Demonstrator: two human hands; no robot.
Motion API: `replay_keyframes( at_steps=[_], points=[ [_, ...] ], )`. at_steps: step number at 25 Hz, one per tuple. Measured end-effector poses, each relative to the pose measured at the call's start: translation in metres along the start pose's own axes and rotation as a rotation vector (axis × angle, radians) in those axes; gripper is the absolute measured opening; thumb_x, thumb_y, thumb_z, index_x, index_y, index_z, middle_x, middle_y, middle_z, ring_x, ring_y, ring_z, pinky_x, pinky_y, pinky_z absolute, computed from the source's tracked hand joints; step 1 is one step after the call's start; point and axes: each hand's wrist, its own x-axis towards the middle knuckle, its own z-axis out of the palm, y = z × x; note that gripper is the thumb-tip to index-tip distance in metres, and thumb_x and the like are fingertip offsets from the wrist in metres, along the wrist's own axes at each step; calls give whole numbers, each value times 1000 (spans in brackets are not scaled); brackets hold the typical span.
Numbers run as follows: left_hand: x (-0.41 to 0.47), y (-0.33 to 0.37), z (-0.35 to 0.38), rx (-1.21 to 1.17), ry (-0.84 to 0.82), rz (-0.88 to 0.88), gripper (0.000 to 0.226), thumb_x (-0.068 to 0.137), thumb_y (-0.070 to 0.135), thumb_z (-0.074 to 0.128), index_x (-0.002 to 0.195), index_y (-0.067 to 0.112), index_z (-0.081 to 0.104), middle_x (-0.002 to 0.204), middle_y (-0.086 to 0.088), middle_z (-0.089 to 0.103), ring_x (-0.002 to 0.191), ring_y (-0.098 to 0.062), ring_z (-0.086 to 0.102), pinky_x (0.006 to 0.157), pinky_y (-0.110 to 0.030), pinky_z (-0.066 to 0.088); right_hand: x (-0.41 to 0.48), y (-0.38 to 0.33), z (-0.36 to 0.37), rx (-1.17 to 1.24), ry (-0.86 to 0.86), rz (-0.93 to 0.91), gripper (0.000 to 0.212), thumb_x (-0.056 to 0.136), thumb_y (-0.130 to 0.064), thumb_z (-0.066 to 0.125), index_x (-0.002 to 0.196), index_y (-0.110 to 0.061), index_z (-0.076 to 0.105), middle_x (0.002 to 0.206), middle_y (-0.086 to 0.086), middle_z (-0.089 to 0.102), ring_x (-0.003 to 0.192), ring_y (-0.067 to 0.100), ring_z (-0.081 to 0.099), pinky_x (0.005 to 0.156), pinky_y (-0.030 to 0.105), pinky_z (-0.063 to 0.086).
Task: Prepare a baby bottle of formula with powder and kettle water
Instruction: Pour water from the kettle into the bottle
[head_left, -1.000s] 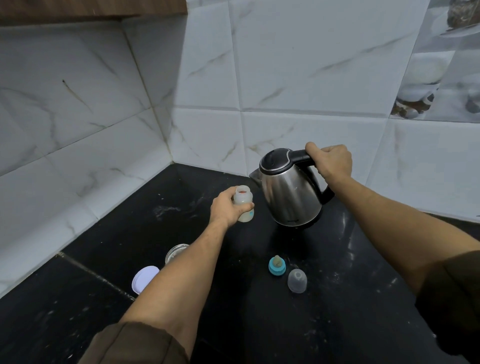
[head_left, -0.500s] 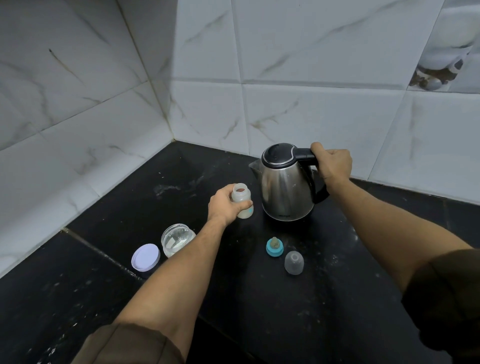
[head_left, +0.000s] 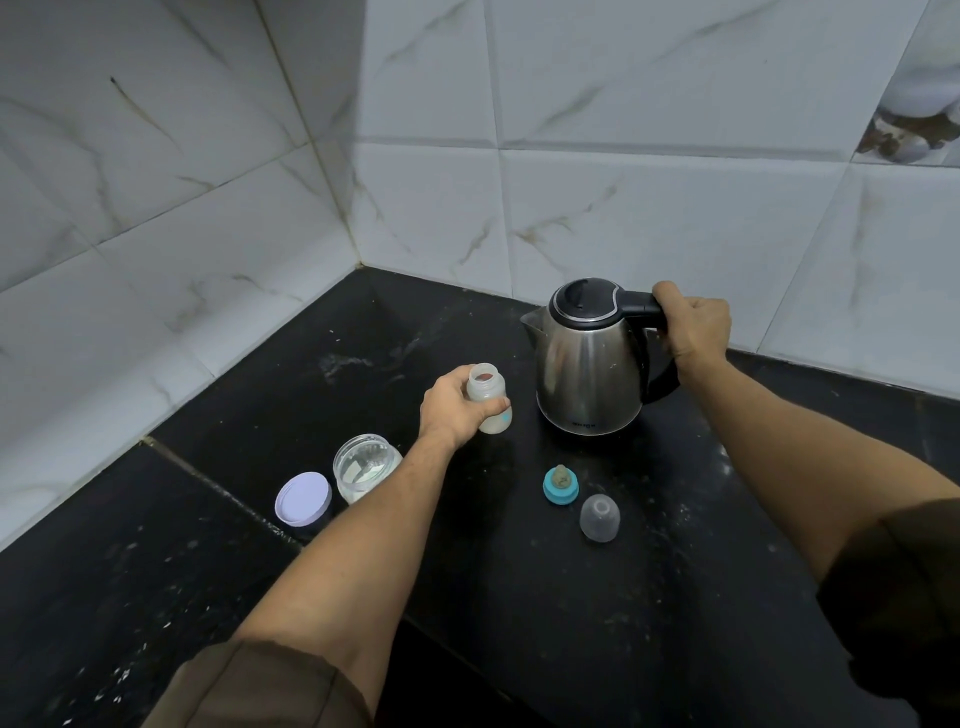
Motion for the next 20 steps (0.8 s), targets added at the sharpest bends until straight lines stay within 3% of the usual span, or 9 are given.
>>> replay_keyframes(
  at_steps=[5, 8, 11, 14, 17, 20],
  points=[
    [0, 0, -4, -12, 12, 3, 57, 72, 29, 94, 125, 30, 71, 111, 9, 76, 108, -14, 71, 104, -44, 55, 5, 6, -8, 7, -15, 38, 45, 70, -53, 66, 64, -10, 54, 65, 13, 41, 61, 26, 39, 61, 42, 36],
    [-2, 3, -6, -7, 23, 16, 58, 72, 29, 93, 125, 29, 71, 111, 9, 76, 107, -15, 70, 103, -44, 55, 2, 1, -12, -60, -49, -17, 40, 82, -49, 61, 64, -16, 47, 66, 4, 44, 67, 22, 43, 63, 34, 36],
    [-6, 12, -7, 2, 18, 30, 61, 74, 29, 93, 130, 27, 69, 116, 6, 75, 110, -17, 69, 104, -45, 55, -6, -4, -10, -176, 32, -114, 31, 88, -47, 59, 95, -17, 63, 96, -2, 64, 94, 20, 60, 79, 32, 46],
    [-10, 25, -9, 26, 29, 46, 62, 77, 28, 91, 134, 24, 67, 123, 2, 73, 115, -20, 67, 105, -46, 54, -19, -16, 0, -380, 177, -360, 40, 89, -43, 59, 116, -14, 64, 119, 6, 61, 114, 25, 57, 97, 41, 47],
    [-15, 35, -11, 42, 47, 78, 62, 78, 31, 90, 134, 24, 66, 125, 1, 73, 115, -20, 66, 105, -44, 53, -42, -32, 12, -430, 211, -618, 36, 90, -35, 59, 116, -11, 65, 115, 8, 61, 109, 26, 58, 85, 40, 48],
    [-18, 39, -10, 55, 60, 91, 63, 78, 33, 90, 135, 24, 66, 124, 1, 73, 116, -21, 66, 105, -45, 53, -68, -41, 22, -538, 75, -905, 24, 90, -29, 61, 105, -11, 66, 104, 7, 62, 96, 27, 59, 70, 35, 43]
  ],
)
